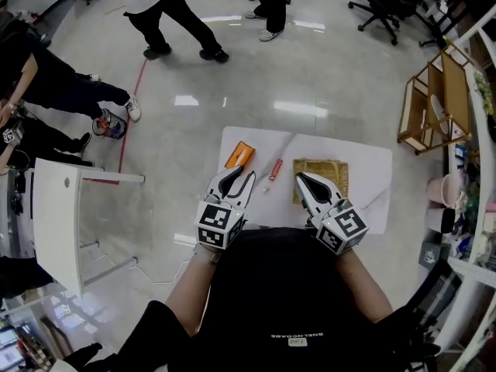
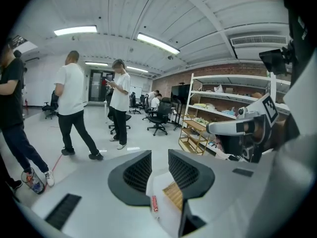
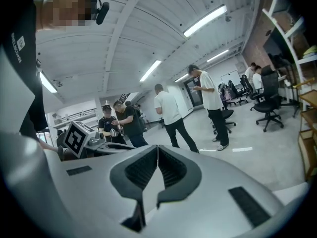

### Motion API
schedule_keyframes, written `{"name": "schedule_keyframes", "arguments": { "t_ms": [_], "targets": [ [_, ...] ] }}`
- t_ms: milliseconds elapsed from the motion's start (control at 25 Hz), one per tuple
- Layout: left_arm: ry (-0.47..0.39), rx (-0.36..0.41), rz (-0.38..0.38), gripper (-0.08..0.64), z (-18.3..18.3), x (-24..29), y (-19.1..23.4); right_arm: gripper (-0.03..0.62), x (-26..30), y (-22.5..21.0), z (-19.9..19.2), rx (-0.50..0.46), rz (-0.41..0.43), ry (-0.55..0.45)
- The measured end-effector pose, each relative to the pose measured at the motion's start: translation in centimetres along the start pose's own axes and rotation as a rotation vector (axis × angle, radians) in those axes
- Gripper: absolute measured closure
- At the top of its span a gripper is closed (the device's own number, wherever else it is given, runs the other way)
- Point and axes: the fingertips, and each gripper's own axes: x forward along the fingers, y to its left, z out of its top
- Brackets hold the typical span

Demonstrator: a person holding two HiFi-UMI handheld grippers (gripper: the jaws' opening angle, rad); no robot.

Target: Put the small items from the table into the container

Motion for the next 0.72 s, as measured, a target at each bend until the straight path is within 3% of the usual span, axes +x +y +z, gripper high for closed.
{"name": "schedule_keyframes", "arguments": {
  "t_ms": [720],
  "targets": [
    [0.192, 0.059, -0.137, 0.428, -6.4, 7.6, -0.2, 0.581, -4.5, -3.2, -2.5, 0.037, -0.23, 0.04]
  ]
}}
